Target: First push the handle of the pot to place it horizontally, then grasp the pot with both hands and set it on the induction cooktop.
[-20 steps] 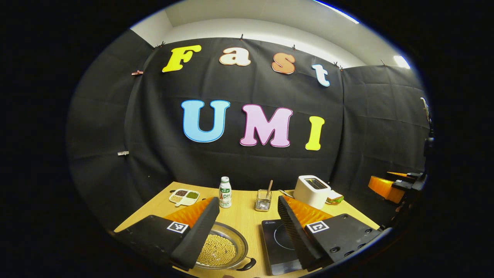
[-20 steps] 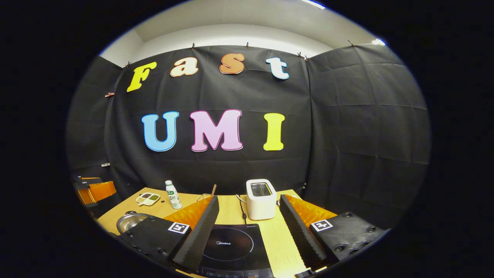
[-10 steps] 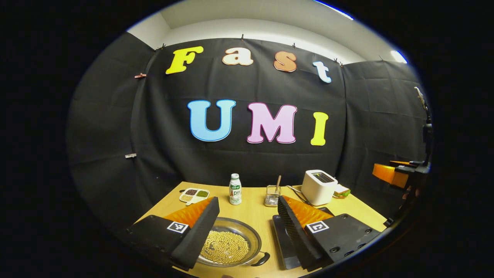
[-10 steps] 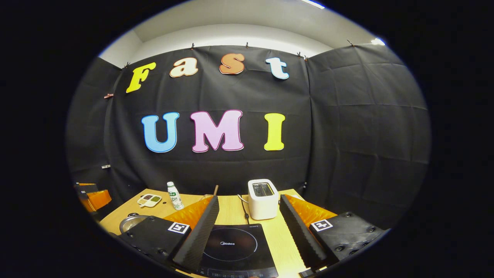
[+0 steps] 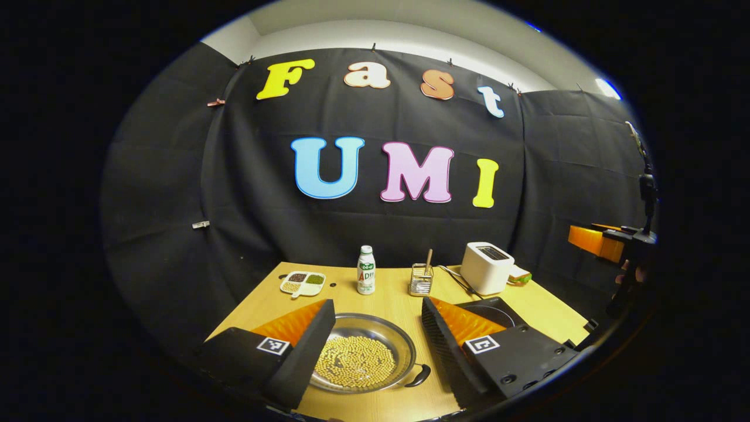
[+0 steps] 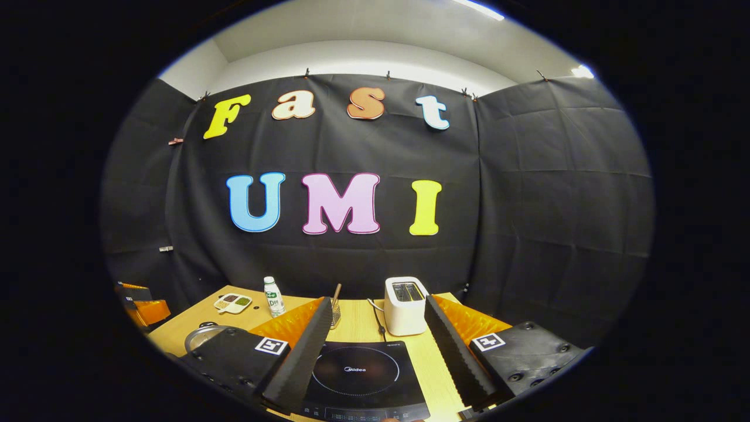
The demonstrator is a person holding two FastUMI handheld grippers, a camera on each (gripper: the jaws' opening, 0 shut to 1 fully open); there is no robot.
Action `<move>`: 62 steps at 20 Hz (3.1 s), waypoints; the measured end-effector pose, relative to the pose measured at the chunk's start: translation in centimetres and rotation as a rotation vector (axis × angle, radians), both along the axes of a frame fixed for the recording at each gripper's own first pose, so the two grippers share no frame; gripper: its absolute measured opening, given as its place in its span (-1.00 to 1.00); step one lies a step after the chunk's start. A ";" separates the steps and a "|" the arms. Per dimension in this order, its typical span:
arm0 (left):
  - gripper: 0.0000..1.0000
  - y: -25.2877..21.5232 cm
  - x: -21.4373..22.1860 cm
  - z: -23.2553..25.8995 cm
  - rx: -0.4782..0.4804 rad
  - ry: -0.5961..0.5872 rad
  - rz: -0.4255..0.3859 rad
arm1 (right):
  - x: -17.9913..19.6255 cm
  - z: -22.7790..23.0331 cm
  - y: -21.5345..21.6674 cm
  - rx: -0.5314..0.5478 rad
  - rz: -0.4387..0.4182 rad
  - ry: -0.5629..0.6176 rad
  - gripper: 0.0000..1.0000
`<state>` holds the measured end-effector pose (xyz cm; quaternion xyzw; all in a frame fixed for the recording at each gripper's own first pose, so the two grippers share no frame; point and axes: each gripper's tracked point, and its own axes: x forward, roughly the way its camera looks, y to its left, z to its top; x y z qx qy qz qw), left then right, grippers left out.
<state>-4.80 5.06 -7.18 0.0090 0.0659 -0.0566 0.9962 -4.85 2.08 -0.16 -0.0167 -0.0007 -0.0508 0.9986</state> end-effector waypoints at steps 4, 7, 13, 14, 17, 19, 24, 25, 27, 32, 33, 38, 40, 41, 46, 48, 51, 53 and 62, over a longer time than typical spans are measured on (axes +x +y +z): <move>0.43 1.0 -0.9 -2.8 -0.017 0.085 -0.042 | -0.5 -1.2 1.1 0.005 -0.001 0.003 0.96; 0.07 1.5 -1.5 -5.2 0.012 0.147 -0.075 | -0.8 -2.0 0.9 0.015 -0.027 0.000 0.94; -0.46 -0.4 -3.6 -9.9 -0.006 0.295 -0.193 | -1.3 -2.9 0.1 0.026 -0.083 0.014 0.84; -0.49 -0.8 -4.2 -10.7 -0.026 0.332 -0.211 | -1.3 -2.8 -0.1 0.032 -0.095 0.019 0.94; -0.69 -1.6 -4.8 -12.2 -0.062 0.383 -0.245 | -0.9 -2.1 -1.0 0.052 -0.128 0.009 0.94; -0.82 -1.8 -5.1 -13.6 -0.045 0.416 -0.264 | -0.6 -1.6 -1.3 0.043 -0.144 0.004 0.94; -0.89 -2.1 -5.8 -15.2 -0.010 0.457 -0.313 | -0.1 -0.4 -1.2 0.038 -0.152 -0.016 0.95; -0.89 -2.1 -5.9 -15.7 0.007 0.461 -0.318 | -0.2 -0.4 -1.1 0.042 -0.154 -0.013 0.95; -0.89 -2.3 -6.1 -16.7 0.043 0.478 -0.337 | -0.1 -0.7 -1.0 0.044 -0.156 -0.008 0.95; -0.90 -2.0 -5.7 -20.0 0.174 0.546 -0.358 | 0.7 -2.1 -1.4 0.037 -0.145 0.029 0.95; -0.90 -1.8 -5.7 -21.2 0.189 0.575 -0.348 | 1.0 -2.2 -1.8 0.043 -0.147 0.038 0.95; -0.89 -1.9 -4.4 -24.6 0.209 0.678 -0.330 | 2.0 -3.6 -3.0 0.067 -0.146 0.069 0.95; -0.89 -2.4 -3.7 -25.5 0.225 0.706 -0.327 | 2.2 -4.3 -2.9 0.077 -0.124 0.091 0.95; -0.90 -2.7 -3.3 -25.8 0.237 0.715 -0.329 | 2.3 -4.4 -2.9 0.081 -0.113 0.089 0.96; -0.90 -4.3 -1.6 -26.9 0.274 0.737 -0.334 | 3.5 -4.1 -3.7 0.095 -0.088 0.087 0.96; -0.90 -5.0 -1.0 -26.8 0.269 0.739 -0.330 | 3.6 -4.5 -3.5 0.101 -0.067 0.091 0.96; -0.90 -5.6 0.1 -26.8 0.275 0.739 -0.323 | 3.9 -4.3 -3.8 0.076 -0.047 0.078 0.97; -0.89 -6.0 0.4 -27.0 0.269 0.747 -0.319 | 4.1 -4.1 -4.3 0.077 -0.048 0.071 0.97; -0.90 -8.3 2.2 -27.2 0.259 0.750 -0.327 | 4.0 -4.6 -7.2 0.077 -0.085 0.083 0.97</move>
